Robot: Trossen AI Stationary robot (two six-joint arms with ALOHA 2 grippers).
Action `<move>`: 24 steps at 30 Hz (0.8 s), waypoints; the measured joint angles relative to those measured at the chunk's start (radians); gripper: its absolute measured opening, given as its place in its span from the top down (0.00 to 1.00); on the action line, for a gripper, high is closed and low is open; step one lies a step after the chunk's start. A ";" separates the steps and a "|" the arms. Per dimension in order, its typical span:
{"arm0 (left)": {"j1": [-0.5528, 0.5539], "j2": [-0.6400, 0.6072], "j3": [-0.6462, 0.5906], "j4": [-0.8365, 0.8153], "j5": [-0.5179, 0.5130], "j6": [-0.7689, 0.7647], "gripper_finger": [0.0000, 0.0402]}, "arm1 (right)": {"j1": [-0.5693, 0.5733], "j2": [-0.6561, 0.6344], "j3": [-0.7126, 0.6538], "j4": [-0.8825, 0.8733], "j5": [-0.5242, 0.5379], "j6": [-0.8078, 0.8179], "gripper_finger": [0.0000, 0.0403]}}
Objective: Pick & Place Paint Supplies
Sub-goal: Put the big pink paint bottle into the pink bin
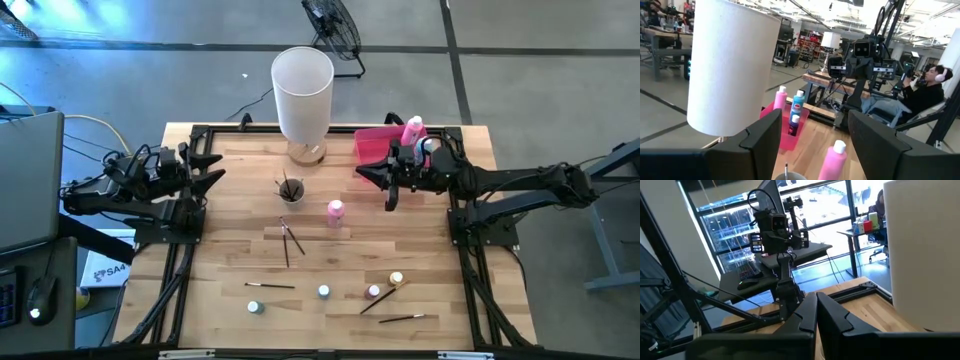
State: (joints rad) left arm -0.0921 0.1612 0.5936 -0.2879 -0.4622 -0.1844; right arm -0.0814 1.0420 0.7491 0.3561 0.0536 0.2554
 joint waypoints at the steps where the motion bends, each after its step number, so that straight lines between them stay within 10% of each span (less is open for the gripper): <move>1: 0.000 0.000 0.000 -0.001 0.000 0.000 0.45 | 0.000 0.000 0.000 0.001 0.000 -0.006 1.00; 11: 0.000 0.000 0.000 0.001 -0.005 -0.004 0.45 | 0.000 0.000 0.004 0.127 -0.037 -0.230 1.00; 24: 0.000 0.000 0.000 -0.005 -0.005 -0.004 0.45 | -0.046 0.056 0.127 -0.242 -0.079 -0.145 1.00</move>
State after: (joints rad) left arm -0.0921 0.1615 0.5938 -0.2932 -0.4667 -0.1883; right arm -0.1275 1.0980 0.8766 0.1144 -0.0256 0.1106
